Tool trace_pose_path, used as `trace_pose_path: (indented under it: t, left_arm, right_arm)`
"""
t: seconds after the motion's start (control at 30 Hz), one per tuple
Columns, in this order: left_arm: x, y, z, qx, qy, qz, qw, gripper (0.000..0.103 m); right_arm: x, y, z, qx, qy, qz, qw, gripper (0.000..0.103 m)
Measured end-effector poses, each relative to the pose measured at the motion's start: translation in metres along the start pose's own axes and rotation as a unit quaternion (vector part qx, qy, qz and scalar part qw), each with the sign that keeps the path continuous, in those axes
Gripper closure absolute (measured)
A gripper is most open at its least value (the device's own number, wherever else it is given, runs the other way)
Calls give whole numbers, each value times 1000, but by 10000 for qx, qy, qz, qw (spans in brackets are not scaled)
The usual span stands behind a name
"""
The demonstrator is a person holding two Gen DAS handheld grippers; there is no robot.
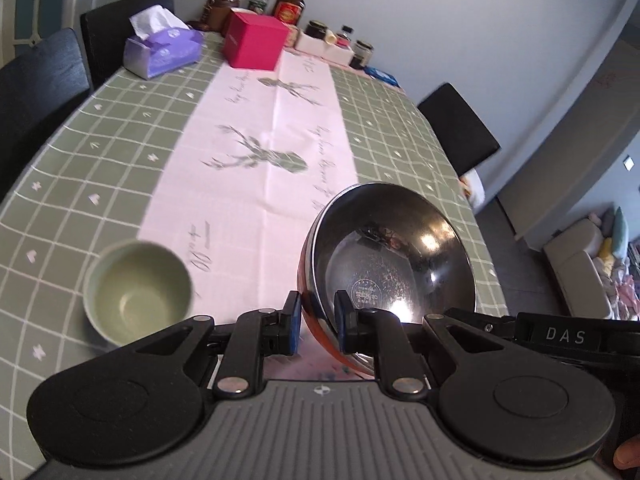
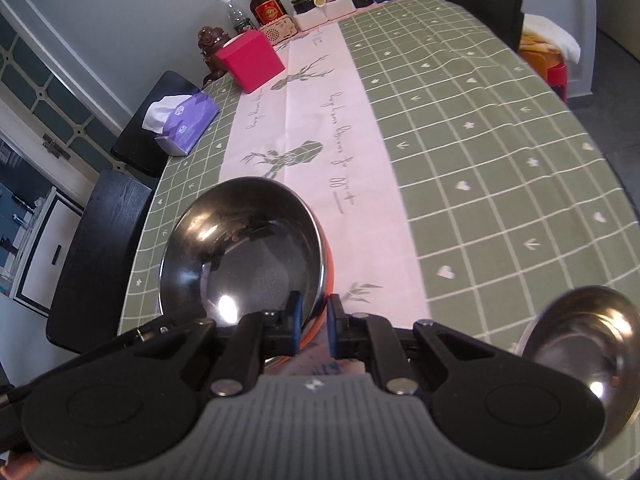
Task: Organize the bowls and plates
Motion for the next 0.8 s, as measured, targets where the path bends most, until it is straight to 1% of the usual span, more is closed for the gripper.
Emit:
trace_pose_path:
  t: [0.1,0.2,0.33,0.5,0.63,0.8]
  left_arm:
    - [-1,-22,8,-33,226,147,9996,84]
    - [-5,-50,16,-207,438,234,9986,84]
    - [-11,-87,26,-400,635,467,9961,84]
    - [-32,-121,39,-501,1011,752,9908,84]
    - [-54,-135,51,-451,1351,782,9867,84]
    - [-77,-132,62,-85,1806,806,9802,84]
  right_arm:
    - [19,-22,4,11,-38,41,10000,93]
    - [41,-47,7,28,-103,126,9999,93]
    - [69,-83,10,-45,-243,219,9995,93]
    - [87,-132,13,-255,-178,446,9985,94]
    - [84,-163,19,-483,71,577,9971,94]
    - [76,-187,24,-726,250,554,9955,94]
Point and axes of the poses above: each gripper's, at about its wrist camera, not at the fingertips, and x roughly against the way its jaws point, y to its left, z to its underside, the point moved 1 cm from there along -x, roughly the way its jaws point, and after that the axes turned 9 degrees about z, right-handed, at the moved point
